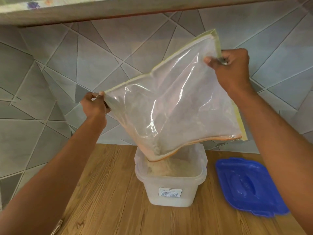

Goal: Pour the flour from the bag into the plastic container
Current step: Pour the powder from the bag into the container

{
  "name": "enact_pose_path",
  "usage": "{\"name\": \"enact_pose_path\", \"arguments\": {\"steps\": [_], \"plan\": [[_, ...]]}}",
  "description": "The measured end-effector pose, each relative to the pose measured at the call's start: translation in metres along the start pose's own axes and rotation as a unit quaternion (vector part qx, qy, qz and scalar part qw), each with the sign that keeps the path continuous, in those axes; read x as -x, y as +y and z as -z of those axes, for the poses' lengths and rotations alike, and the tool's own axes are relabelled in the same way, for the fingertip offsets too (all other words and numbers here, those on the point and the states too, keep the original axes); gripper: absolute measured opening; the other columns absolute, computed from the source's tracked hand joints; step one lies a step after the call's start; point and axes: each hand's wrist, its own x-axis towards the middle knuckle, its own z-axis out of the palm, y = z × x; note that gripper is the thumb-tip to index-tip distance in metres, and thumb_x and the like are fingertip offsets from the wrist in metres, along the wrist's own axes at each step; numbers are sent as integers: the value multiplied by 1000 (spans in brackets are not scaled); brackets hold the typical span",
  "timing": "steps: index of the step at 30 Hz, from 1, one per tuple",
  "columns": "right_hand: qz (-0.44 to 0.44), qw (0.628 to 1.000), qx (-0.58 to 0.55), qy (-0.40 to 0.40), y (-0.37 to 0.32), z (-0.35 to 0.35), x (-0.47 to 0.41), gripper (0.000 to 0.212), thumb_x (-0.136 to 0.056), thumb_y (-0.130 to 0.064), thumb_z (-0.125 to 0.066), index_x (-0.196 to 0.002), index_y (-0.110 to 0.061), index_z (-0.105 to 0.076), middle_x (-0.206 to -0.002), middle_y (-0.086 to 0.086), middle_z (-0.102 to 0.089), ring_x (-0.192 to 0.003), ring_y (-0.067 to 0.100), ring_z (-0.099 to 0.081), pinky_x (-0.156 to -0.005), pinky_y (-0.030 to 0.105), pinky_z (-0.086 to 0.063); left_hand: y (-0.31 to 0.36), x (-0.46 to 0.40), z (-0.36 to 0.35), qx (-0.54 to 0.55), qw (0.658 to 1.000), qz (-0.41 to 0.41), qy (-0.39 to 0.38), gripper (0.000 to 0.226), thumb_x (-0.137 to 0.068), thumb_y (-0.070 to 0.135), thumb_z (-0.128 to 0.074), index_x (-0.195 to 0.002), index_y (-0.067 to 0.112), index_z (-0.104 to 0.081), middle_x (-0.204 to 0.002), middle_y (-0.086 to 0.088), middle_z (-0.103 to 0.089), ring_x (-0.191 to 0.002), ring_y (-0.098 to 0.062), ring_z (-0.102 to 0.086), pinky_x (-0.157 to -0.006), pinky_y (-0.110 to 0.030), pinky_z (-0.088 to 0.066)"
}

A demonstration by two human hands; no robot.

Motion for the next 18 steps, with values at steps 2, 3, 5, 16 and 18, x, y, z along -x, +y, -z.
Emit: {"name": "enact_pose_path", "arguments": {"steps": [2,3,5,16,18], "plan": [[-16,999,-8,32,2,4,0,32,-87,-35,-76,-85,-4,-74,-77,-2,-62,-66,5,-54,-61,16,-45,5,0,-2,10,1000,-11,-20,28,-99,23,-65,-75,26,-50,-108,-14,-70,-99,-32,-73,-73,-47,-65],[-18,1000,-11,22,1,5,0,33,-87,-36,-76,-84,-3,-73,-77,-1,-61,-65,5,-53,-63,17,-45,7,0,-4,9,999,-18,-25,29,-99,23,-65,-75,25,-50,-107,-14,-70,-100,-33,-74,-70,-46,-65],[-17,1000,-5,-12,3,5,0,41,-86,-37,-77,-79,2,-69,-71,-1,-56,-63,3,-50,-62,18,-43,11,0,-6,-7,999,-32,-26,28,-99,24,-65,-75,24,-50,-108,-16,-70,-100,-33,-73,-65,-41,-65],[-11,1000,-25,3,-3,18,1,53,-82,-44,-76,-88,8,-71,-74,9,-62,-70,10,-53,-65,25,-46,25,8,-4,5,998,-41,-38,29,-100,22,-63,-76,22,-48,-91,-8,-69,-101,-34,-74,-66,-42,-66],[-18,999,-26,21,-6,21,2,48,-82,-42,-77,-89,6,-73,-77,4,-61,-71,9,-55,-65,25,-48,29,10,-3,4,998,-44,-42,29,-100,22,-63,-76,22,-48,-93,-8,-69,-102,-34,-74,-63,-40,-65]]}}
